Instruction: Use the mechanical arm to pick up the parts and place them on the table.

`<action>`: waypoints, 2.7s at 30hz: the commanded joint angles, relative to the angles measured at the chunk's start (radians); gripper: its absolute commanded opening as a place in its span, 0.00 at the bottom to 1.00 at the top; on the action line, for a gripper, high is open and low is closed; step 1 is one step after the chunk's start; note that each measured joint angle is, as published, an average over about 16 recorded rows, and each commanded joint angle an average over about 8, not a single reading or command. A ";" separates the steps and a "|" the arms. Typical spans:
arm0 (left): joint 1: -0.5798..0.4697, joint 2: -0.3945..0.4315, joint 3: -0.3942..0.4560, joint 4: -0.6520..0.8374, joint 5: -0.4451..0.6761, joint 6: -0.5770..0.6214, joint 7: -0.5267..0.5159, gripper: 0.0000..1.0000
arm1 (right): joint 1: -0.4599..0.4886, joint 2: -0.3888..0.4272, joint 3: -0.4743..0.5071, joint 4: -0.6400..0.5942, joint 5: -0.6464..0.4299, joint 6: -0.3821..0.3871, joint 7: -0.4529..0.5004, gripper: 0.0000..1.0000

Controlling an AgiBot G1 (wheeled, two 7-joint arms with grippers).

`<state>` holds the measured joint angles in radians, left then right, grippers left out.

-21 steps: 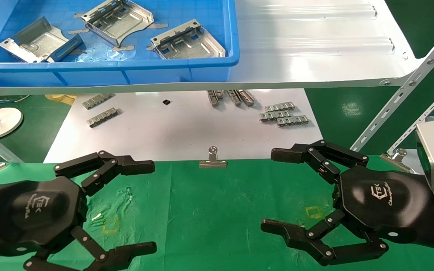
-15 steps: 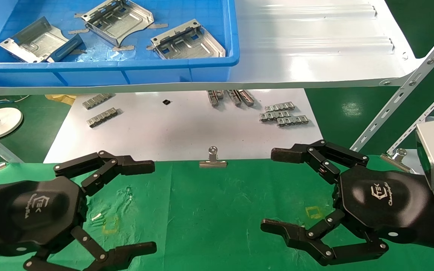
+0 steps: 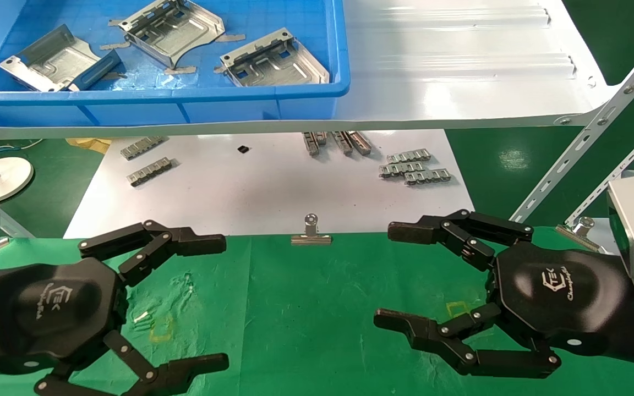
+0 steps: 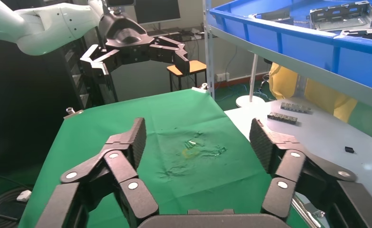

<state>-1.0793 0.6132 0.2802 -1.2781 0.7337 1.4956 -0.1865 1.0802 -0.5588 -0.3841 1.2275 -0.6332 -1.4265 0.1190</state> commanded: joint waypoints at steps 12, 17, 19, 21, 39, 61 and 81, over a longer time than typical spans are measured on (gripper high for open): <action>0.000 0.000 0.000 0.000 0.000 0.000 0.000 1.00 | 0.000 0.000 0.000 0.000 0.000 0.000 0.000 0.00; 0.000 0.000 0.000 0.000 0.000 0.000 0.000 1.00 | 0.000 0.000 0.000 0.000 0.000 0.000 0.000 0.00; 0.000 0.000 0.000 0.000 0.000 0.000 0.000 1.00 | 0.000 0.000 0.000 0.000 0.000 0.000 0.000 0.00; 0.001 0.000 0.000 -0.001 0.000 0.000 0.000 1.00 | 0.000 0.000 0.000 0.000 0.000 0.000 0.000 0.00; -0.499 0.163 0.090 0.210 0.308 -0.166 -0.068 1.00 | 0.000 0.000 0.000 0.000 0.000 0.000 0.000 0.00; -1.007 0.587 0.270 1.200 0.739 -0.740 0.068 0.00 | 0.000 0.000 0.000 0.000 0.000 0.000 0.000 1.00; -1.050 0.592 0.309 1.285 0.796 -0.652 0.024 0.00 | 0.000 0.000 0.000 0.000 0.000 0.000 0.000 1.00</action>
<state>-2.1283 1.2058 0.5887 0.0063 1.5284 0.8388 -0.1618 1.0802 -0.5588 -0.3841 1.2275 -0.6332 -1.4265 0.1190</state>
